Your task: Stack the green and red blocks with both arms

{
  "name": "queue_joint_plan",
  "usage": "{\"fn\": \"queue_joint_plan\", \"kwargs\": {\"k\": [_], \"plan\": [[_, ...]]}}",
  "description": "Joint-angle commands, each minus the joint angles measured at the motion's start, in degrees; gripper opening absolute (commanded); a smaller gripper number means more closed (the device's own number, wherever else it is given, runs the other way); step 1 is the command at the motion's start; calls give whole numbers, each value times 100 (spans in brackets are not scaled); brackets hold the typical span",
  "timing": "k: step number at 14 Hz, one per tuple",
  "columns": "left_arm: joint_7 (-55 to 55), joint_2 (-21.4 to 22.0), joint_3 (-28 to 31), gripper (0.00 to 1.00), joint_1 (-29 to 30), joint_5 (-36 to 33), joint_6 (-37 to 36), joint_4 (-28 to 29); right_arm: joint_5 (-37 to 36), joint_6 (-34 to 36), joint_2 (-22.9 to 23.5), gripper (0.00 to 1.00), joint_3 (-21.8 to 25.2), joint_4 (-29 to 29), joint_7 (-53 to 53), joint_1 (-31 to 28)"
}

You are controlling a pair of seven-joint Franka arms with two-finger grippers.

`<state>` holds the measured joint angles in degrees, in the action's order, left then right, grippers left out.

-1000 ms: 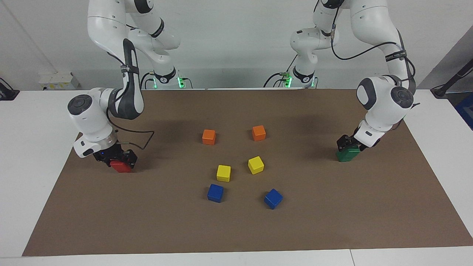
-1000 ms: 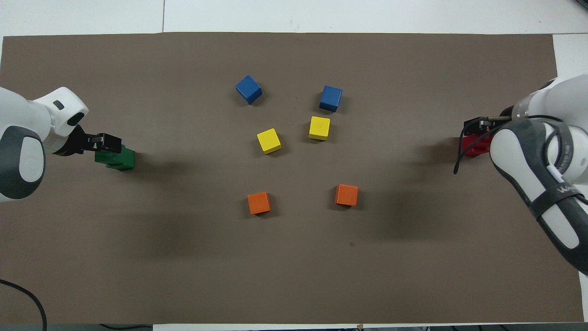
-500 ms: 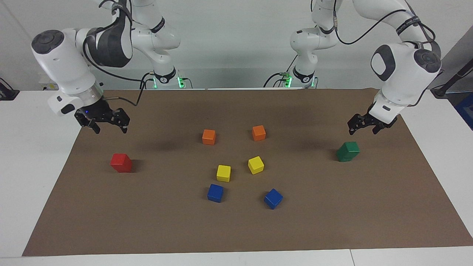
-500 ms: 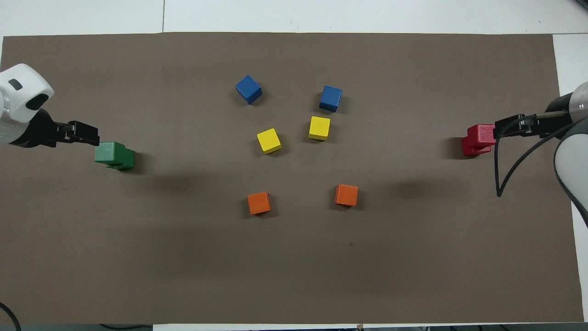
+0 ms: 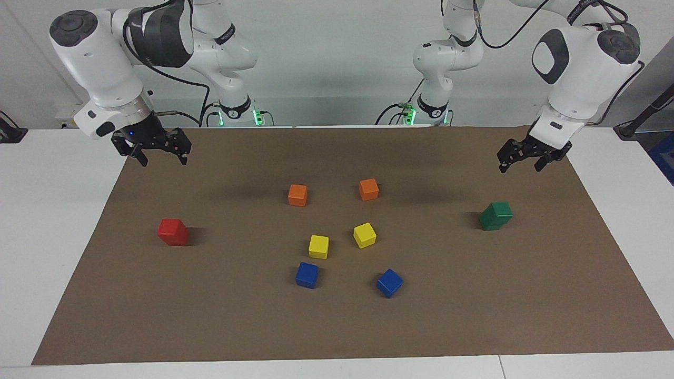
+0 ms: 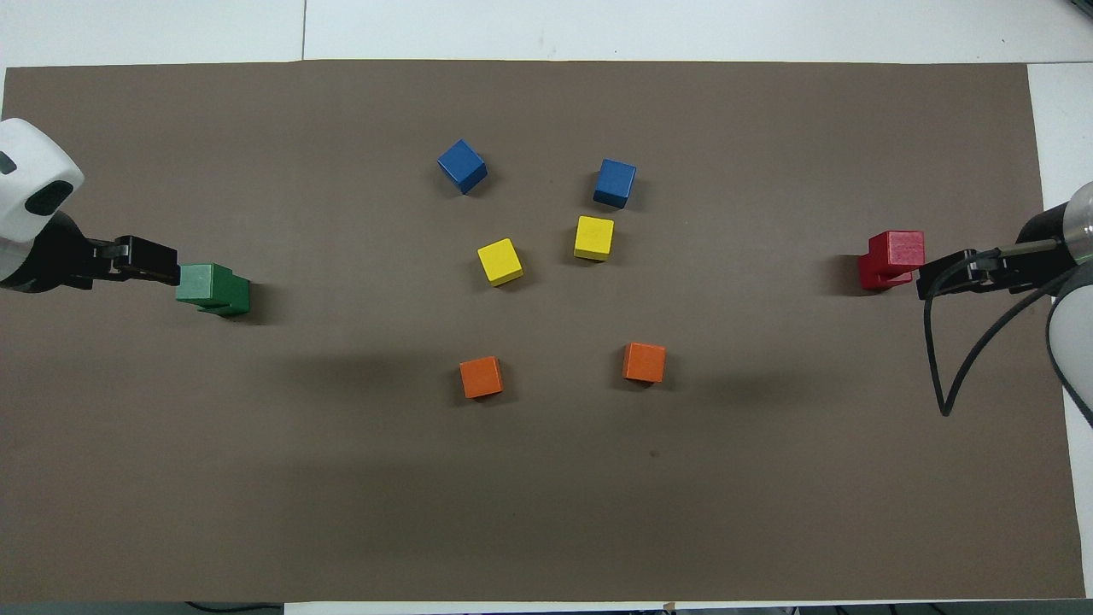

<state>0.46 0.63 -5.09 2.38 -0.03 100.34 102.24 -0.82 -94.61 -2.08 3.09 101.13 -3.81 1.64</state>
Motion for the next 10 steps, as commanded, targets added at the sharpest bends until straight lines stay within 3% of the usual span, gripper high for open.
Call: {"fn": "queue_joint_plan", "kwargs": {"k": [1,9,10], "plan": [[104,148,52,100,-115,47,-68,147,-23,373,59,100,-124,-313,-94,-128],[174,43,140,100,-247,91,-260,-28,-261,759,260,100,-72,-804,-102,-120],[191,-35,140,100,-265,91,-583,-360,-252,795,269,100,-72,-875,-102,-120]]}}
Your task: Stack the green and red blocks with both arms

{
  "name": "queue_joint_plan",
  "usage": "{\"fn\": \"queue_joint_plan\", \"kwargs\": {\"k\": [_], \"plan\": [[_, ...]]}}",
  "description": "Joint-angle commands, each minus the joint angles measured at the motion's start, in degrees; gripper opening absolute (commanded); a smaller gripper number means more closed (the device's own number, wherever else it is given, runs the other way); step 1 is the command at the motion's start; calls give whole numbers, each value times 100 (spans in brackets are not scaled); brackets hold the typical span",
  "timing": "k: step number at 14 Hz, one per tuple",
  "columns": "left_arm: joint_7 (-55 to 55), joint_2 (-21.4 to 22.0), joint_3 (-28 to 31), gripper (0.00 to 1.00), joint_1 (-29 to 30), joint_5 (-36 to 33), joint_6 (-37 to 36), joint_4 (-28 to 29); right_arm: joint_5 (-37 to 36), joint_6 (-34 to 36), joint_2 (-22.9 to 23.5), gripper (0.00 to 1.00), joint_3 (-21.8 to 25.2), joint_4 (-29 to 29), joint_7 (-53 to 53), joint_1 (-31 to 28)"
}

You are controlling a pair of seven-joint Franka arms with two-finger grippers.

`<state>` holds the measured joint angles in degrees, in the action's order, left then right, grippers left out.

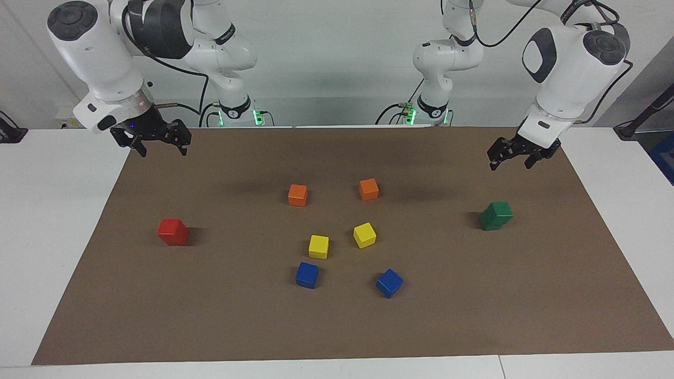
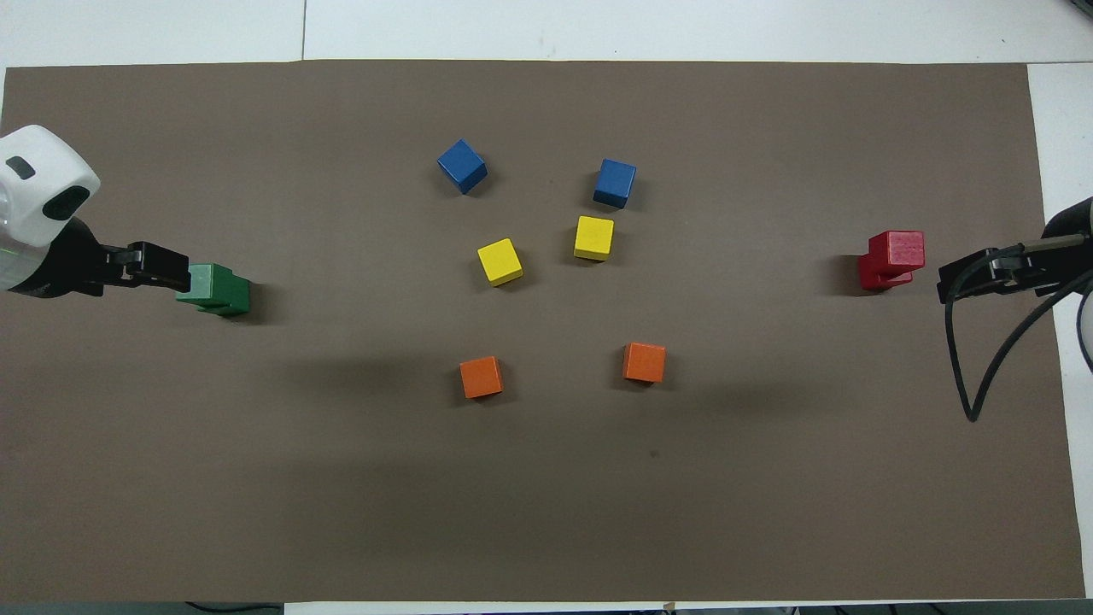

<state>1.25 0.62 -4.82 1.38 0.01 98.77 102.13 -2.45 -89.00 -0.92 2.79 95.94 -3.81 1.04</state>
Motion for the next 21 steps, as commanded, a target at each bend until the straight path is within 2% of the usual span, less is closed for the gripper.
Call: {"fn": "queue_joint_plan", "kwargs": {"k": [1,2,3,9,12,21], "plan": [[243,-227,104,100,-191,96,-794,-795,-89,234,153,100,-41,-357,-102,-60],[366,-298,95,100,-200,87,-989,-1113,-80,234,162,100,-41,-357,-102,-60],[376,-299,86,100,-235,78,-1017,-1168,-80,242,171,100,-41,-383,-102,-60],[447,-176,104,100,-437,70,-938,-914,17,164,153,100,108,-331,-120,45],[394,-149,104,100,-376,70,-693,-809,43,93,136,100,345,-322,-111,334],[438,-132,113,100,-367,70,-701,-817,52,110,109,100,354,-330,-129,326]]}}
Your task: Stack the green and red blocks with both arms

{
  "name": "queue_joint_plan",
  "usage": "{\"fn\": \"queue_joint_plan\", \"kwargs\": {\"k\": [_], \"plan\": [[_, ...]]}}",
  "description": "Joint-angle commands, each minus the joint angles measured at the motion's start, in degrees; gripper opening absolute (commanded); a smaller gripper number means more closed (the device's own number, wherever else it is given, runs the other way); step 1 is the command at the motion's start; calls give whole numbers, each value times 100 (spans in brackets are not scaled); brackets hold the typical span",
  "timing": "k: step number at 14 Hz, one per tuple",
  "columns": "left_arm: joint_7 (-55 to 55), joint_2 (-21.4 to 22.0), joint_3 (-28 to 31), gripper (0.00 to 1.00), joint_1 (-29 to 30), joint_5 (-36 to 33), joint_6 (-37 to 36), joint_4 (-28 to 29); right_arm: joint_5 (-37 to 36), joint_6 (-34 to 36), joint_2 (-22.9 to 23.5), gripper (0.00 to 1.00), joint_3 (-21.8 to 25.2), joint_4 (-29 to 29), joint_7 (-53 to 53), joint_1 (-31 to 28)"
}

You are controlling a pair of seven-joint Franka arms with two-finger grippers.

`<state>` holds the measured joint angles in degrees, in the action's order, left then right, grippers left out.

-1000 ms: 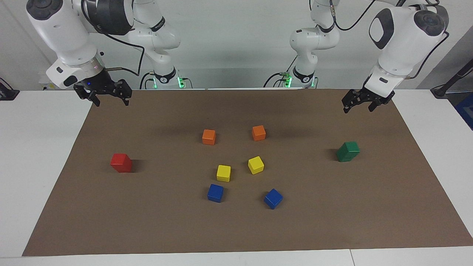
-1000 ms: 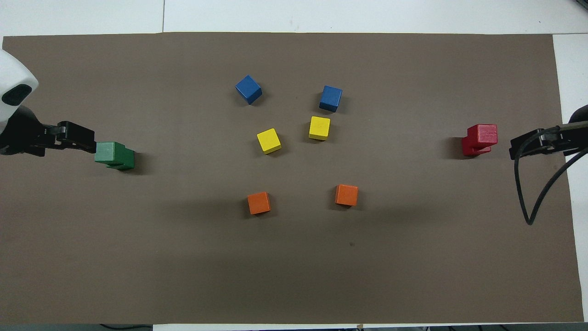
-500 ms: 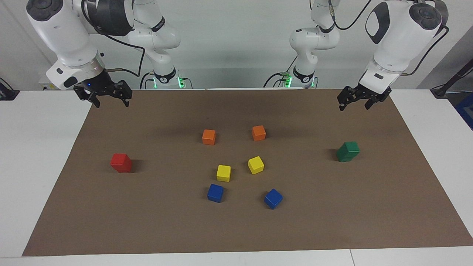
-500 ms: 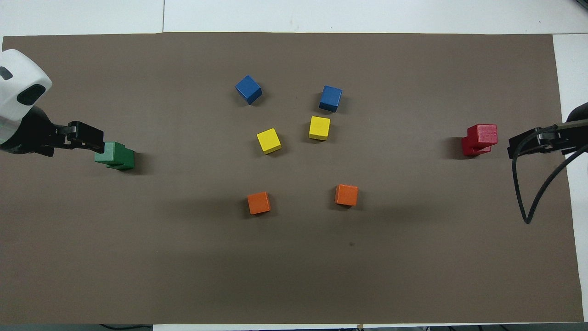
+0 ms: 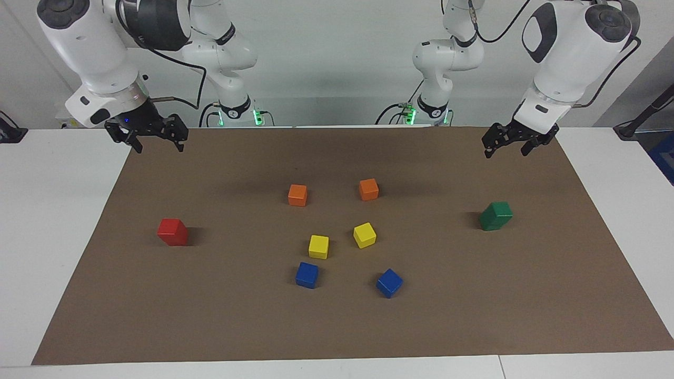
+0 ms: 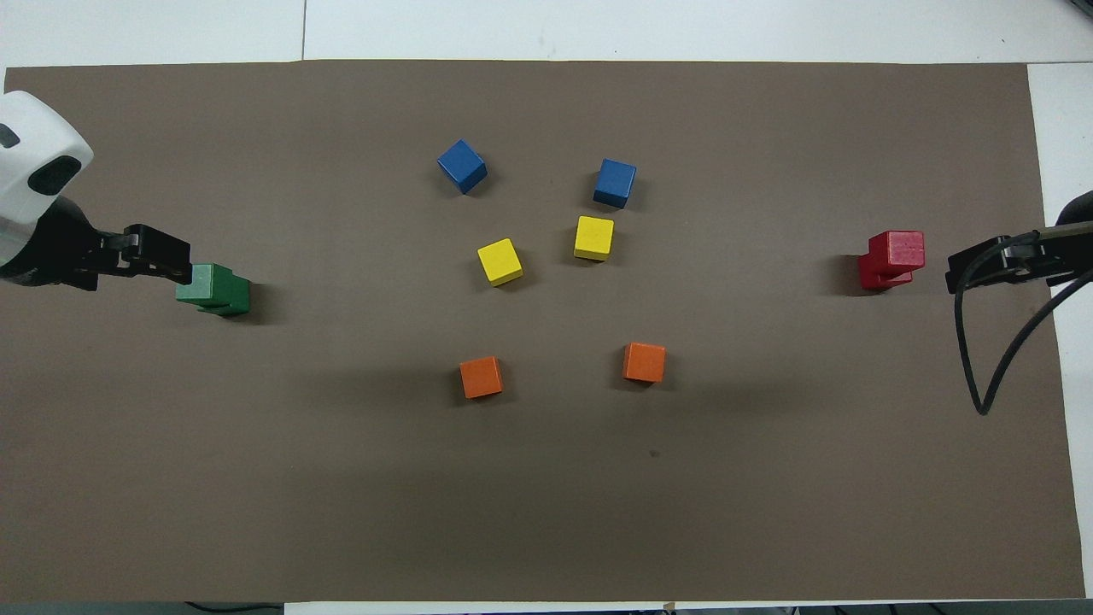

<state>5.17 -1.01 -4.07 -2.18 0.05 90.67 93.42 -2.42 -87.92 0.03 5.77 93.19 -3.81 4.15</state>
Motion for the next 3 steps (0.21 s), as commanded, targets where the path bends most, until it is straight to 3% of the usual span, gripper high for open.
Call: {"fn": "queue_joint_plan", "kwargs": {"k": [1,3], "plan": [[45,31,38,100,-11,65,108,54,48,2,15,100,55,-55,-129,15],[45,57,38,100,-20,65,108,63,39,-15,15,100,55,-55,-129,15]]}}
